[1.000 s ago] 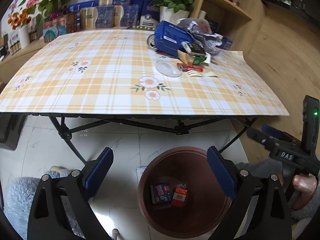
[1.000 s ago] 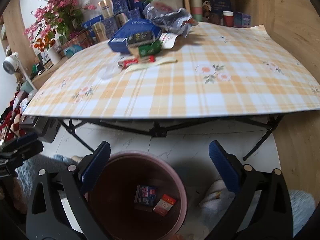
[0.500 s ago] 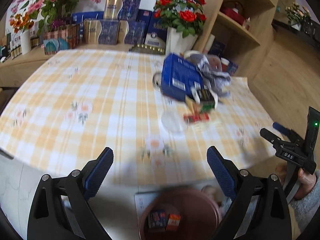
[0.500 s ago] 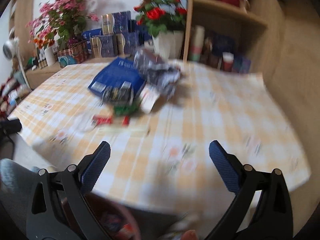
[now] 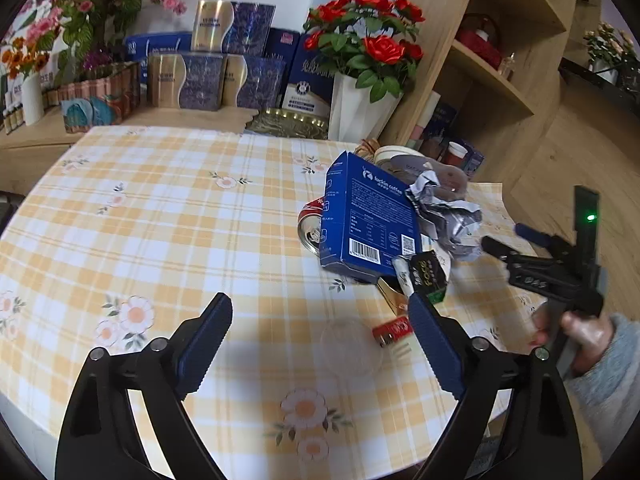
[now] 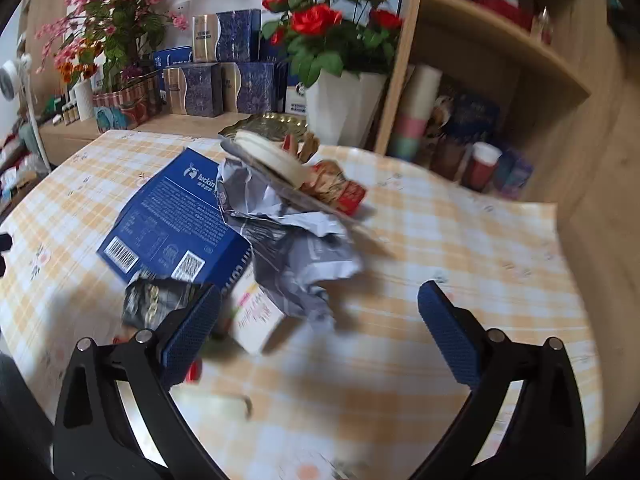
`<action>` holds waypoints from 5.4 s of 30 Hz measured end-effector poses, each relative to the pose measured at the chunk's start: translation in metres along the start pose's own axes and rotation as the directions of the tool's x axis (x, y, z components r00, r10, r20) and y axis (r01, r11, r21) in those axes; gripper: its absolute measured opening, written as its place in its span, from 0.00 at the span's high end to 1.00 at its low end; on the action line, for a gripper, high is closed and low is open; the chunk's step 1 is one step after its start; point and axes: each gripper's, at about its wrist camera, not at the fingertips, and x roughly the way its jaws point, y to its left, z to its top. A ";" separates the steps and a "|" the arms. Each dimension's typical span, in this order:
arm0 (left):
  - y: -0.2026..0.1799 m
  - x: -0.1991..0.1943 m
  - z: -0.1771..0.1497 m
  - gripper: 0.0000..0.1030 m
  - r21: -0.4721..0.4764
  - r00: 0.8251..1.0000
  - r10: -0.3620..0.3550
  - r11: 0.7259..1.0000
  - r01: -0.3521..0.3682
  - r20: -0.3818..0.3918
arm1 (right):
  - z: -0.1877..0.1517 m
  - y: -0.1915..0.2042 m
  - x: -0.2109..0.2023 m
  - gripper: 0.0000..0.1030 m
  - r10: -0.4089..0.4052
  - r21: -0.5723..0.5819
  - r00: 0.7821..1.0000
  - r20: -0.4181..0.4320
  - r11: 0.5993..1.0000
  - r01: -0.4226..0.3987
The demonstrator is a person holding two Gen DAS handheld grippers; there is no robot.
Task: Collect trash
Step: 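Move both tools back to the table toward the remaining trash, then grasp the blue Luckin carton with the left tool while the right tool grasps the grey plastic bag, then lift the carton with the left tool while the right tool lifts the grey bag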
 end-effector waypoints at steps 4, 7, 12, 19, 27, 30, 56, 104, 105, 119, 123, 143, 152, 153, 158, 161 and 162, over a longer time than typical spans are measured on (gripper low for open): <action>0.004 0.021 0.004 0.20 -0.014 0.999 -0.019 1.000 0.019 -0.028 | 0.003 0.007 0.038 0.06 0.003 0.034 1.000 -0.021 0.999 -0.003; 0.006 0.037 0.008 0.21 -0.023 0.998 -0.036 0.999 0.035 -0.045 | 0.006 0.003 0.055 0.06 0.016 0.079 0.999 -0.037 0.997 -0.013; 0.016 0.065 0.018 0.27 -0.140 0.985 -0.146 0.981 0.132 -0.095 | 0.011 -0.005 0.070 0.21 0.084 0.130 0.996 -0.043 0.989 -0.077; 0.031 0.100 0.039 0.51 -0.277 0.949 -0.287 0.930 0.243 -0.130 | 0.008 -0.006 0.048 0.69 0.157 0.145 0.988 -0.006 0.977 -0.155; 0.039 0.142 0.065 0.63 -0.293 0.927 -0.337 0.914 0.281 -0.164 | -0.002 -0.013 0.039 0.72 0.197 0.191 0.980 0.005 0.962 -0.194; 0.032 0.145 0.082 0.64 -0.216 0.933 -0.323 0.934 0.286 -0.159 | -0.003 -0.017 0.039 0.73 0.207 0.207 0.978 0.007 0.957 -0.204; 0.065 0.176 0.075 0.41 -0.356 0.821 -0.520 0.832 0.425 -0.237 | -0.006 -0.023 0.048 0.73 0.237 0.239 0.972 0.007 0.943 -0.232; -0.008 0.042 0.091 0.71 0.081 0.988 -0.095 0.991 0.105 -0.122 | 0.004 -0.012 -0.034 0.74 0.081 0.189 0.992 -0.093 0.980 -0.062; -0.006 0.038 0.089 0.71 0.078 0.989 -0.088 0.992 0.098 -0.119 | 0.004 -0.012 -0.036 0.74 0.083 0.192 0.993 -0.089 0.979 -0.065; 0.016 0.007 0.085 0.90 0.023 0.993 -0.078 0.997 0.080 -0.087 | 0.013 -0.023 -0.059 0.74 0.110 0.257 0.994 -0.025 0.961 -0.099; 0.019 0.005 0.083 0.91 0.009 0.991 -0.103 0.995 0.104 -0.091 | 0.013 -0.019 -0.057 0.74 0.129 0.253 0.991 -0.028 0.960 -0.118; -0.006 -0.030 0.104 0.92 0.016 0.970 -0.244 0.970 0.244 0.016 | 0.016 -0.010 -0.057 0.74 0.170 0.264 0.985 0.003 0.950 -0.165; -0.025 -0.056 0.105 0.93 0.049 0.966 -0.255 0.966 0.253 0.034 | 0.026 -0.005 -0.099 0.74 0.187 0.233 0.980 0.075 0.952 -0.199; -0.028 -0.061 0.103 0.93 0.054 0.966 -0.258 0.965 0.256 0.036 | 0.025 -0.005 -0.103 0.74 0.188 0.232 0.979 0.079 0.952 -0.202; -0.039 -0.082 0.095 0.92 0.082 0.964 -0.264 0.962 0.260 0.040 | 0.020 -0.002 -0.126 0.74 0.195 0.218 0.976 0.098 0.952 -0.213; -0.045 -0.096 0.085 0.93 0.094 0.963 -0.266 0.961 0.261 0.041 | 0.015 -0.001 -0.139 0.74 0.197 0.214 0.975 0.107 0.953 -0.216; -0.046 -0.101 0.082 0.93 0.097 0.962 -0.269 0.960 0.264 0.041 | 0.012 -0.001 -0.144 0.74 0.197 0.214 0.974 0.111 0.952 -0.217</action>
